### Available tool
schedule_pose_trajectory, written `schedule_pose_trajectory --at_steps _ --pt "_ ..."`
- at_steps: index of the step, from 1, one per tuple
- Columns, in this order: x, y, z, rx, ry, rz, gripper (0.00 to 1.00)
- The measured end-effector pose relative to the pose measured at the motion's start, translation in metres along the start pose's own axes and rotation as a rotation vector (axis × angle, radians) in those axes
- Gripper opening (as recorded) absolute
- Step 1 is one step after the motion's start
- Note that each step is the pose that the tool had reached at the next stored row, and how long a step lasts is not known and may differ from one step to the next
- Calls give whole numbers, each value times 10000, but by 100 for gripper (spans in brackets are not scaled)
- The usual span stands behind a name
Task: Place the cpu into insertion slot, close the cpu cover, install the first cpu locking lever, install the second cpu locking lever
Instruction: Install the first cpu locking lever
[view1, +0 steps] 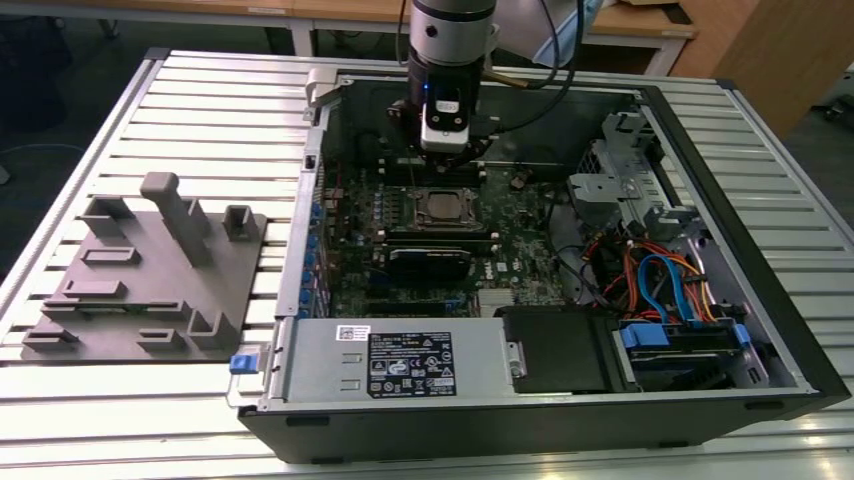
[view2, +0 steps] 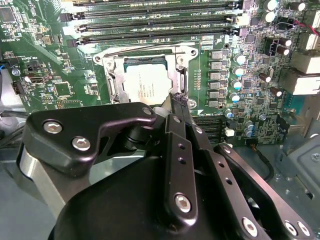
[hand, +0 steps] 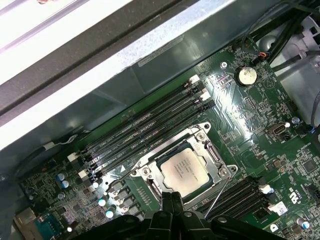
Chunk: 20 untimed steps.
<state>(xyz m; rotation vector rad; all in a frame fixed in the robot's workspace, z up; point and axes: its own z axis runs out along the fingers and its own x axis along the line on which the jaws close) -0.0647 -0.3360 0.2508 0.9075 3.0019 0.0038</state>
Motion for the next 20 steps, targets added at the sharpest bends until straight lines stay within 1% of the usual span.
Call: schedule_pose_trajectory --at_steps 1,6,7,9,14,16,18,20 --pt "2 -1 1 -1 0 -90 10" --pt "2 -2 5 -3 4 -953 10" --pt "3 -2 6 -4 4 -1066 10" --pt "20 -14 7 -8 3 -1156 10" --pt "105 -70 6 -16 -12 -1180 10" --pt "116 -77 6 -16 -13 -1237 10" --pt "118 -79 8 -17 -10 -1885 10" --pt "118 -79 10 -20 -8 -2243 10"
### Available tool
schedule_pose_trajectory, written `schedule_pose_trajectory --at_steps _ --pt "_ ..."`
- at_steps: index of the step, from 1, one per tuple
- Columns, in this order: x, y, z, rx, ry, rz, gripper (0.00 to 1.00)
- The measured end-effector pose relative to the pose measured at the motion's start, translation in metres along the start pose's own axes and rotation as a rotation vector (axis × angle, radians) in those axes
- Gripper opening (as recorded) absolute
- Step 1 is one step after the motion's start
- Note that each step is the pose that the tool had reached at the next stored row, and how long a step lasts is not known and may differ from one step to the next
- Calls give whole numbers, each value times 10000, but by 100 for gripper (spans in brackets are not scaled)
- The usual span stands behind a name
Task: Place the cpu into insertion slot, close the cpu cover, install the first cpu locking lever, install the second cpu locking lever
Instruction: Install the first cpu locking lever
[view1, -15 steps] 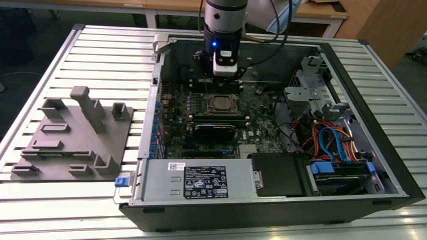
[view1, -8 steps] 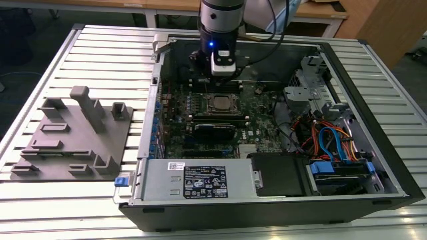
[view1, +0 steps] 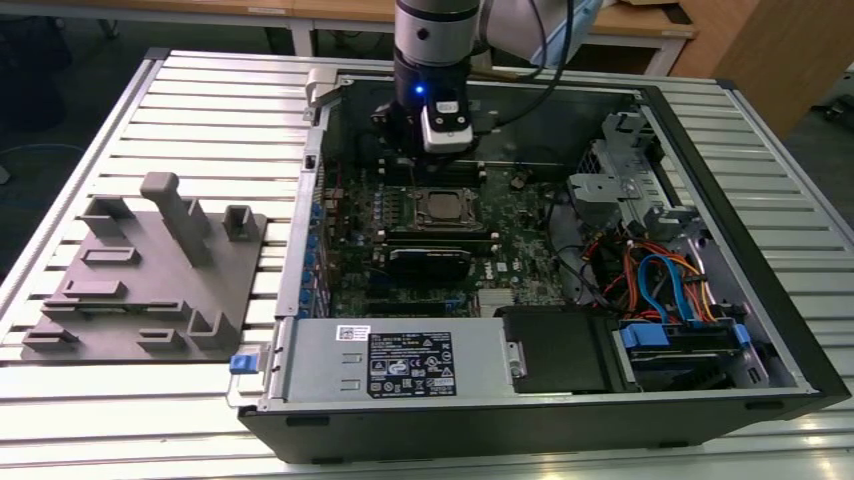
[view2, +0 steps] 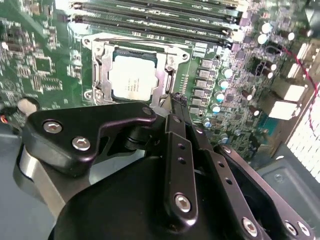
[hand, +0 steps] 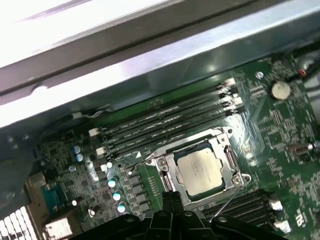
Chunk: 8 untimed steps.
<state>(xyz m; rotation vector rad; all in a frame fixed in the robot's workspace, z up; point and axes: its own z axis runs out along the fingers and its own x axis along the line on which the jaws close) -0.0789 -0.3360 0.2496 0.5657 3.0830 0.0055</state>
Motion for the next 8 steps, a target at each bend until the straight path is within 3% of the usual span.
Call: schedule_pose_trajectory --at_steps 8 --pt "0 0 5 -9 7 -1453 10"
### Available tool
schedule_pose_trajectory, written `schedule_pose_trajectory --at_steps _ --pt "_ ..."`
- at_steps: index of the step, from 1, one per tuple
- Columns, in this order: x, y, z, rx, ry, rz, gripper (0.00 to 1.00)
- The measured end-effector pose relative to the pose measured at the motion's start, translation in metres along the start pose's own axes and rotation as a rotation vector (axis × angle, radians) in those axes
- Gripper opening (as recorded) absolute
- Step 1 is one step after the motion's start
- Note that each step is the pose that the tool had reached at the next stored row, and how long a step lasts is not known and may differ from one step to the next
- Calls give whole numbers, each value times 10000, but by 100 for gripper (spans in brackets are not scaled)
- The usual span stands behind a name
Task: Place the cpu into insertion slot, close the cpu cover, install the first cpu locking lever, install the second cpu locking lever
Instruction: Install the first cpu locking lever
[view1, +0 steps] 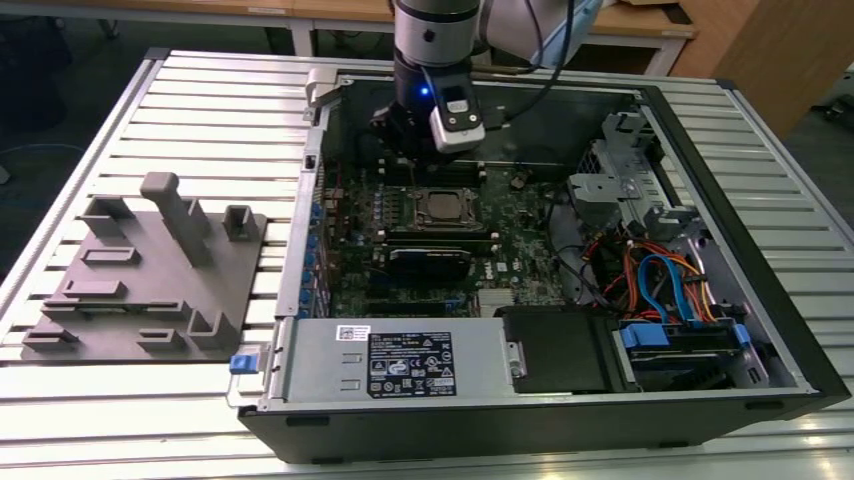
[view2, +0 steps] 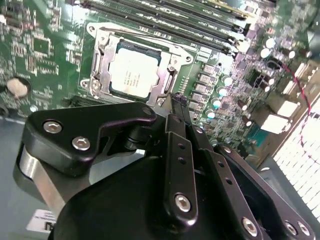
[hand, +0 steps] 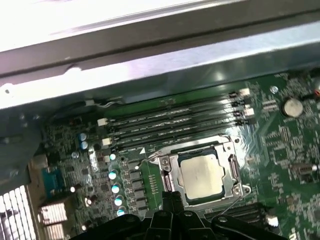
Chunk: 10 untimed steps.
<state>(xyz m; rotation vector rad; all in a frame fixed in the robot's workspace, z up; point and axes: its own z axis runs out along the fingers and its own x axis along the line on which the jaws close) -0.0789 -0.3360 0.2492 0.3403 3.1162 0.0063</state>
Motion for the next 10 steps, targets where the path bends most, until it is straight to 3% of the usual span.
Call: schedule_pose_trajectory --at_steps 4,10 --pt "0 0 1 -4 3 -615 10" --pt "0 0 1 -5 3 -659 10"
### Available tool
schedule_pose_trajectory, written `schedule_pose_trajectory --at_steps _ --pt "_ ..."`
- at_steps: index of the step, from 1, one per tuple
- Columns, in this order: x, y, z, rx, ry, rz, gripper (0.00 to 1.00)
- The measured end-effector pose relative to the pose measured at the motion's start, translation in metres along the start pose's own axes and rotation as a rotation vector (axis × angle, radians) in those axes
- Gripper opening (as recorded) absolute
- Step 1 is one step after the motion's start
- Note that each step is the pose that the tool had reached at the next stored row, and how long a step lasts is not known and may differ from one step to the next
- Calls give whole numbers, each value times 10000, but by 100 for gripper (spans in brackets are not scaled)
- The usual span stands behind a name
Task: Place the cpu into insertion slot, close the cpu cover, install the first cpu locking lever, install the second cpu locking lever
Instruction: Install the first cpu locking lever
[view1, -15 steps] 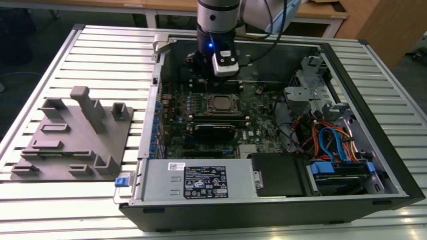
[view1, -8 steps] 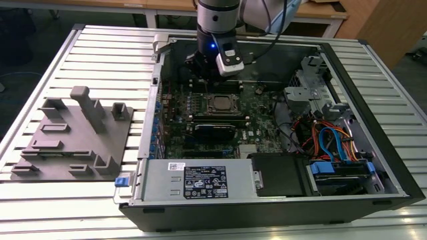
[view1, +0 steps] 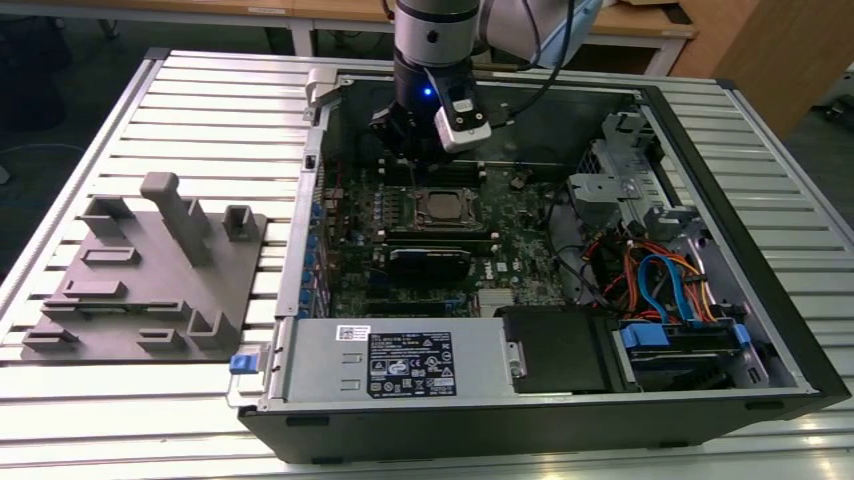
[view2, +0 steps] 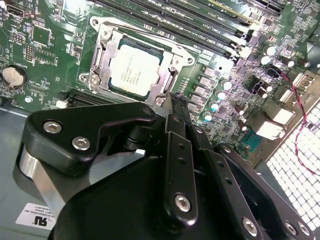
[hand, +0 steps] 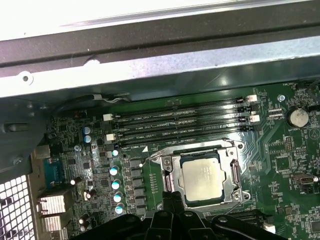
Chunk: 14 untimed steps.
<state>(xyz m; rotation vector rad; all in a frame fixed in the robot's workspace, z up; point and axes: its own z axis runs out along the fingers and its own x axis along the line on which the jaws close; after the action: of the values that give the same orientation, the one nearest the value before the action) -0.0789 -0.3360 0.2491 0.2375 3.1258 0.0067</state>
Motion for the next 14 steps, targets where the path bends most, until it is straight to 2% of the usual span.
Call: schedule_pose_trajectory --at_steps 9,14 --pt "0 0 0 0 0 -29 10" --pt "3 0 0 -4 2 -598 10"
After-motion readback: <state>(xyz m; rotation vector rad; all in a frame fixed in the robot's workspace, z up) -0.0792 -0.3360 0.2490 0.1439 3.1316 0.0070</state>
